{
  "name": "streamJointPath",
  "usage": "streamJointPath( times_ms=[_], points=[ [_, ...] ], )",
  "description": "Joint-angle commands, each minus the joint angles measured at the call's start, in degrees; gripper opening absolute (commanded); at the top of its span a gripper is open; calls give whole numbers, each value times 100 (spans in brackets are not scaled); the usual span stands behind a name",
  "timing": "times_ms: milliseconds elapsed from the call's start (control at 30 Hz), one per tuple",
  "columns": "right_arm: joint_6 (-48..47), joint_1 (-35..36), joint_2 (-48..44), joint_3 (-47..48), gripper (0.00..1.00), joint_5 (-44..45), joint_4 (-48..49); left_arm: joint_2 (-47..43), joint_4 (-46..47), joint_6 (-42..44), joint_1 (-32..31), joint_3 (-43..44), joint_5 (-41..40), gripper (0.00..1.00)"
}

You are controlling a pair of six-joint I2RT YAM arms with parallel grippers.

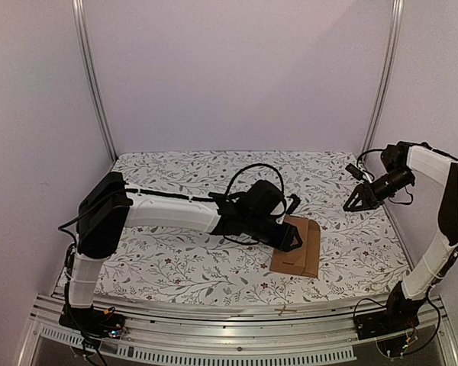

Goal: Fold the paper box

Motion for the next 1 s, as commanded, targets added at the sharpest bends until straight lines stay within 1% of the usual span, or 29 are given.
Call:
streamJointPath(
  times_ms=[0,100,300,400,467,533,567,600,733,833,900,967],
  points=[
    [-1007,46,-179,-214,56,111,2,-93,-531,488,9,210,-264,48],
    [-1239,231,-57,-199,55,254,136,-181,-674,646,26,91,-341,48],
    [-1476,1351,255,-144,46,659,318,-877,-533,850,79,-964,-415,48],
    [-1642,1796,372,-166,40,1085,497,-1314,-467,875,88,-1564,-427,47],
    [-1688,1934,424,-170,39,1392,721,-1590,-402,868,80,-1969,-366,47],
    [-1684,1942,474,-12,38,1449,820,-1840,-323,886,59,-2333,-299,46],
    [-1660,1942,560,145,38,1465,820,-1923,-279,923,35,-2480,-223,45],
    [-1440,1943,792,622,41,1464,864,-2012,-104,1076,-75,-2778,-22,44],
    [-972,1939,1574,1548,45,1230,852,-1810,66,1271,-285,-2740,358,42],
    [-740,1940,2315,2181,46,823,512,-1519,121,1367,-358,-2457,414,40],
    [-720,1943,2701,2452,47,495,215,-1335,157,1433,-368,-2291,448,37],
    [-759,1937,2860,2491,47,302,62,-1191,286,1468,-377,-2196,469,35]
  ],
)
